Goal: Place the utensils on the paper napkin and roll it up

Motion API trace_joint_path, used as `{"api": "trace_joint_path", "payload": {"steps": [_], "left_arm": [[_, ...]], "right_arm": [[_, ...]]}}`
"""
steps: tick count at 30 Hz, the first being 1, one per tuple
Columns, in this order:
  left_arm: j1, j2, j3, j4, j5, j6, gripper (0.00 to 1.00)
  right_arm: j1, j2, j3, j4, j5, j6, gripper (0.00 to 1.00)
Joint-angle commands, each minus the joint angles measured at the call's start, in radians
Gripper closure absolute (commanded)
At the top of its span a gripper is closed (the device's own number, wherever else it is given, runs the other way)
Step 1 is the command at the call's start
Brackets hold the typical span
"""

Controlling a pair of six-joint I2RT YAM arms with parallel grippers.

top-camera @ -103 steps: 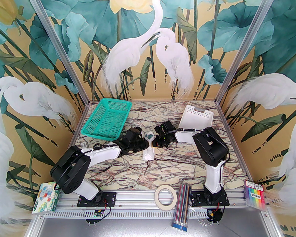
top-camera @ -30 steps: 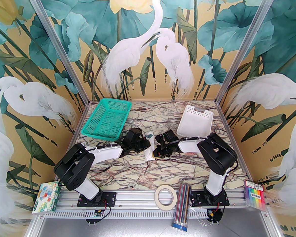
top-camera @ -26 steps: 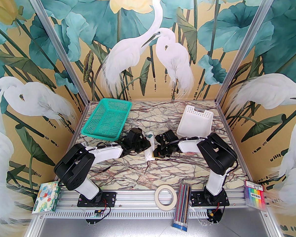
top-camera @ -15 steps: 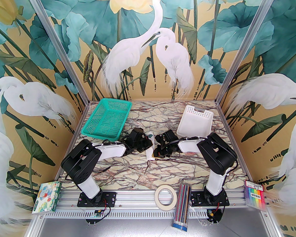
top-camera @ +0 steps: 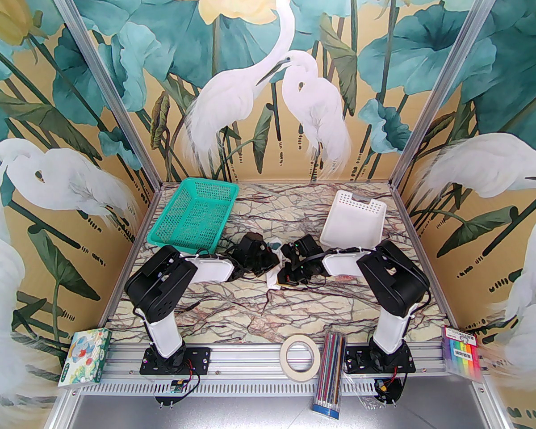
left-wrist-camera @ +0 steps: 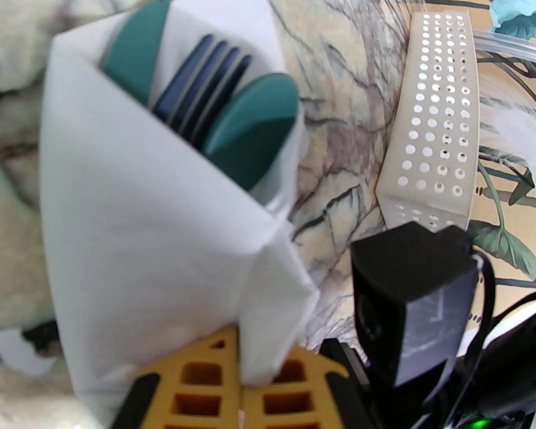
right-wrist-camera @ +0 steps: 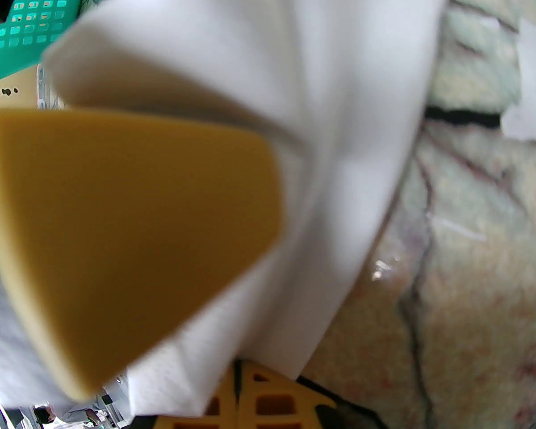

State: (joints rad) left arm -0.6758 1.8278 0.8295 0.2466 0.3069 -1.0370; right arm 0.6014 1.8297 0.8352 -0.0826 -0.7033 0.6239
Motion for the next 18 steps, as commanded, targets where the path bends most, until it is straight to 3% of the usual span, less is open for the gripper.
{"api": "trace_joint_path", "payload": {"steps": [1, 7, 13, 18], "left_arm": [[-0.011, 0.024, 0.005, 0.032, 0.024, -0.016, 0.93], [-0.011, 0.025, -0.038, 0.057, 0.006, -0.031, 0.93], [-0.011, 0.026, -0.040, 0.062, 0.009, -0.031, 0.93], [-0.011, 0.025, -0.042, 0.070, 0.014, -0.034, 0.93]], "right_arm": [[0.003, -0.021, 0.007, -0.058, 0.055, -0.022, 0.94], [-0.035, -0.120, -0.003, -0.080, 0.051, -0.024, 0.86], [-0.108, -0.213, -0.062, -0.041, -0.004, 0.011, 0.68], [-0.116, -0.194, -0.078, 0.037, -0.027, 0.083, 0.55]]}}
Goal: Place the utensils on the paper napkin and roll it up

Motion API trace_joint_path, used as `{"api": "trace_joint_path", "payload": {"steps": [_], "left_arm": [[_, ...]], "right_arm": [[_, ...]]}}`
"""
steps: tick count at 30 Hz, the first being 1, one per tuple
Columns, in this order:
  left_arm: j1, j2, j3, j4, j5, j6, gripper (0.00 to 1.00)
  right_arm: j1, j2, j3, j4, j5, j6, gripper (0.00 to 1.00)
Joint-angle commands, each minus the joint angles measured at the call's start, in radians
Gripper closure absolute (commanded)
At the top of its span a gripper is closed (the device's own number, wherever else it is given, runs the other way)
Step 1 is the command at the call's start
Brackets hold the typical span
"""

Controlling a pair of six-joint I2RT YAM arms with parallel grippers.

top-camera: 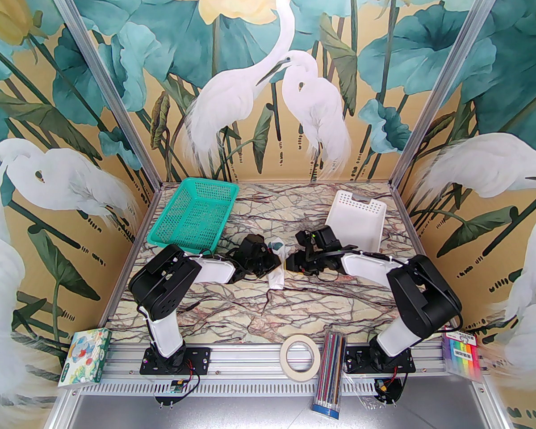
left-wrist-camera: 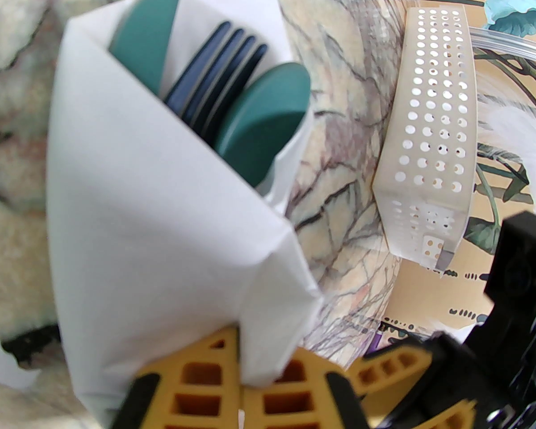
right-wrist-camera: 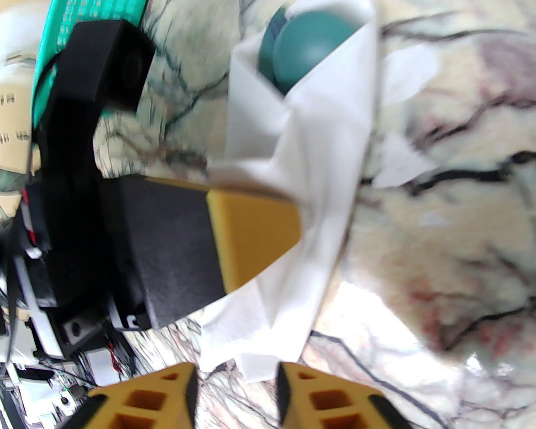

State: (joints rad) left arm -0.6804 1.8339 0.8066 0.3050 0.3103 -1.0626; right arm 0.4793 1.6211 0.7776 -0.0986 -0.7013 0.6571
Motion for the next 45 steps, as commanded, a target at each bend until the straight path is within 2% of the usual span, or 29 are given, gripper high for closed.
{"api": "trace_joint_path", "payload": {"steps": [1, 9, 24, 36, 45], "left_arm": [[-0.005, 0.020, -0.021, 0.013, 0.010, -0.010, 0.93], [-0.006, 0.012, -0.018, 0.015, 0.016, -0.011, 0.94], [-0.016, -0.009, -0.003, 0.022, 0.031, -0.022, 0.94], [-0.022, -0.033, 0.009, 0.009, 0.035, -0.022, 0.95], [-0.039, -0.034, 0.022, -0.002, 0.046, -0.019, 0.95]], "right_arm": [[0.010, 0.024, -0.019, 0.065, -0.023, 0.059, 0.53], [0.051, 0.110, 0.017, 0.099, 0.023, 0.063, 0.51], [0.065, 0.187, 0.050, 0.146, 0.051, 0.064, 0.49], [0.066, 0.193, 0.043, 0.159, 0.080, 0.062, 0.64], [0.064, 0.196, 0.045, 0.154, 0.106, 0.051, 0.67]]}}
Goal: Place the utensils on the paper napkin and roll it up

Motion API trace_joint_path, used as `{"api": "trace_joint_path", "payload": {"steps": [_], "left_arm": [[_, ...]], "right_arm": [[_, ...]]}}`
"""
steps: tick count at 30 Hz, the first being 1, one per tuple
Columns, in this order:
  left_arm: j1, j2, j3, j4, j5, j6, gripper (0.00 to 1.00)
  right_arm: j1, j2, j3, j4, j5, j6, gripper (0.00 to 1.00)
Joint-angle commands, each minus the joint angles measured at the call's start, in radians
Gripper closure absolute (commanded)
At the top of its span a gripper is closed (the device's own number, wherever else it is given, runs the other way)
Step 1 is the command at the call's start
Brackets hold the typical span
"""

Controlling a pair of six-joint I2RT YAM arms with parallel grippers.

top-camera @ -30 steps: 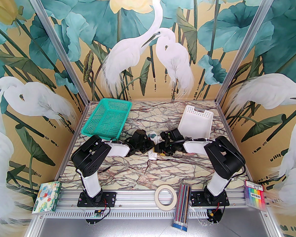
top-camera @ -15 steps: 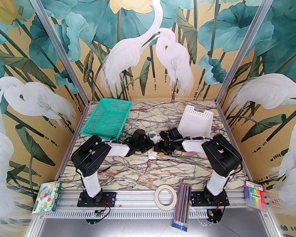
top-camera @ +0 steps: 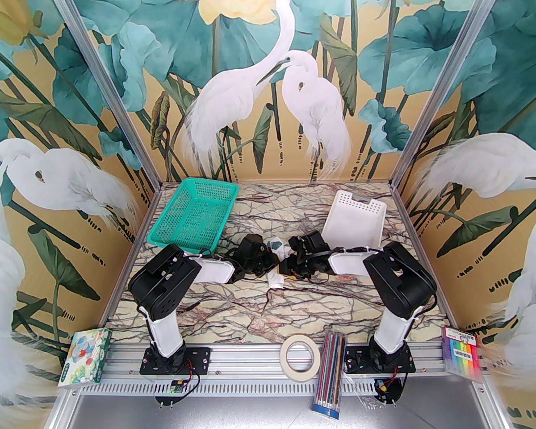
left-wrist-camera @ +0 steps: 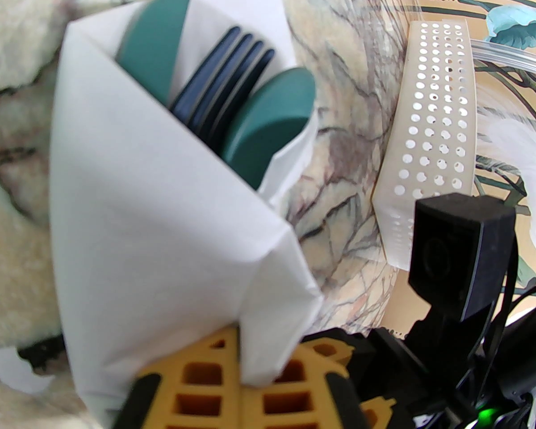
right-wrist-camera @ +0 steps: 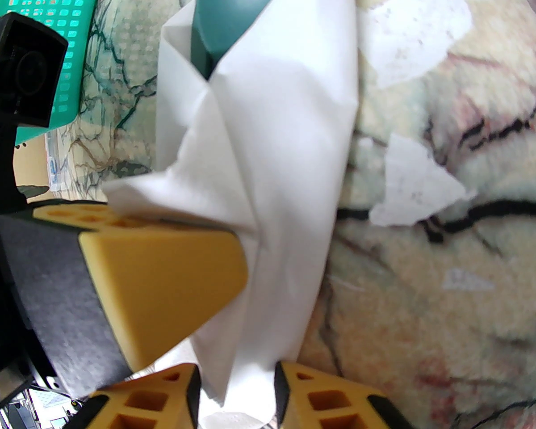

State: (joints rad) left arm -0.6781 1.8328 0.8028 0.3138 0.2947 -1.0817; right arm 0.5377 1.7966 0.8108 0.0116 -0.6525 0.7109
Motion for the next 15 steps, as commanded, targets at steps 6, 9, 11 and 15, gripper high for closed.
{"api": "trace_joint_path", "payload": {"steps": [6, 9, 11, 15], "left_arm": [[-0.050, -0.030, 0.042, -0.013, 0.072, 0.002, 0.95], [-0.051, -0.030, 0.045, -0.018, 0.073, 0.004, 0.94], [-0.051, -0.028, 0.043, -0.017, 0.073, 0.006, 0.94], [-0.051, -0.041, 0.044, -0.022, 0.073, 0.021, 0.88]], "right_arm": [[0.006, 0.028, 0.012, 0.045, 0.054, -0.004, 0.76], [0.007, 0.025, 0.012, 0.032, 0.062, -0.010, 0.82], [0.005, 0.024, 0.013, 0.018, 0.070, -0.017, 0.86], [0.006, 0.029, 0.013, -0.006, 0.081, -0.028, 0.91]]}}
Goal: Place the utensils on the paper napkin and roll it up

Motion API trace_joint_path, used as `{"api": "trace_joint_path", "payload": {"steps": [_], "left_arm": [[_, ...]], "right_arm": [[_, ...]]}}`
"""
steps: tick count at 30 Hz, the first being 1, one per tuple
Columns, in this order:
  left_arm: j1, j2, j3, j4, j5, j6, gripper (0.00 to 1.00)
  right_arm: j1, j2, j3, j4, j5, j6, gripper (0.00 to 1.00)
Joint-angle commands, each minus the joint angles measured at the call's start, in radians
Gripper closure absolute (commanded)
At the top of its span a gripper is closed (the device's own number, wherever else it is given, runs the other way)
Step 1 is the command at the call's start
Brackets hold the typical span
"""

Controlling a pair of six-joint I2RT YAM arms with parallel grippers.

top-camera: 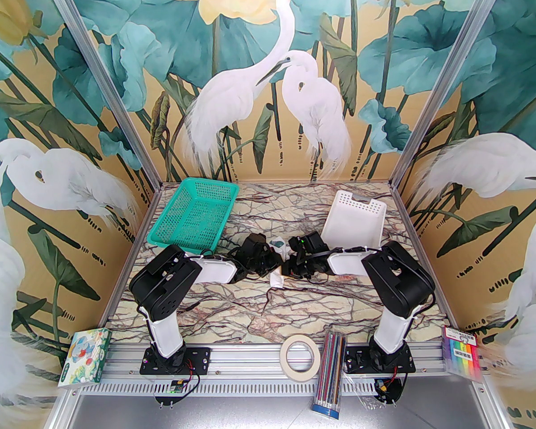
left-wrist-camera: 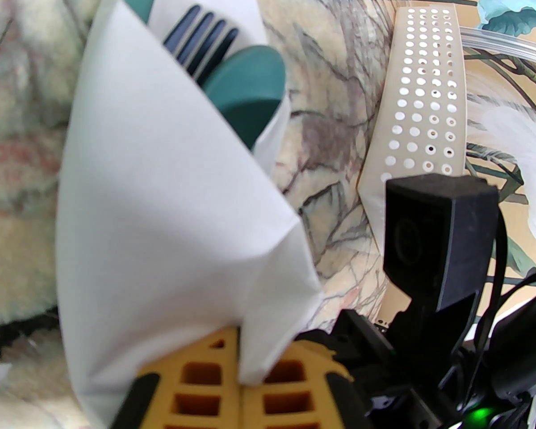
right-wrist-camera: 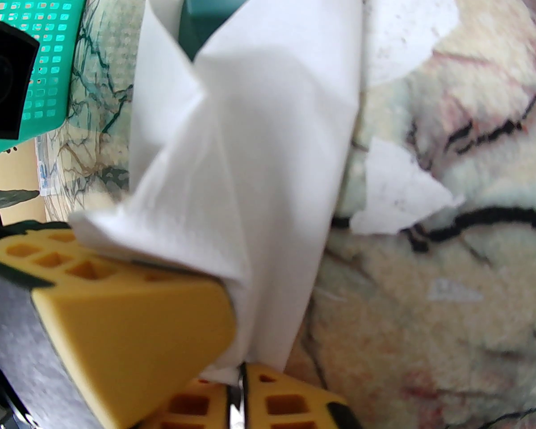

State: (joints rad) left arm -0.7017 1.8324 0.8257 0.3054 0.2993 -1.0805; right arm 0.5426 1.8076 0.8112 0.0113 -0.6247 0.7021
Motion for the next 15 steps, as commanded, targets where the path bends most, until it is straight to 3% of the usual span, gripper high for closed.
{"api": "trace_joint_path", "payload": {"steps": [1, 5, 15], "left_arm": [[-0.027, -0.050, 0.025, -0.027, 0.065, 0.031, 0.87], [-0.024, -0.108, 0.051, -0.116, 0.048, 0.100, 0.80], [0.059, -0.314, 0.000, -0.337, -0.056, 0.206, 0.65]], "right_arm": [[0.001, 0.018, 0.013, -0.012, 0.057, -0.022, 0.93], [0.001, 0.019, 0.012, -0.047, 0.068, -0.032, 1.00], [0.000, 0.016, 0.003, -0.105, 0.105, -0.039, 1.00]]}}
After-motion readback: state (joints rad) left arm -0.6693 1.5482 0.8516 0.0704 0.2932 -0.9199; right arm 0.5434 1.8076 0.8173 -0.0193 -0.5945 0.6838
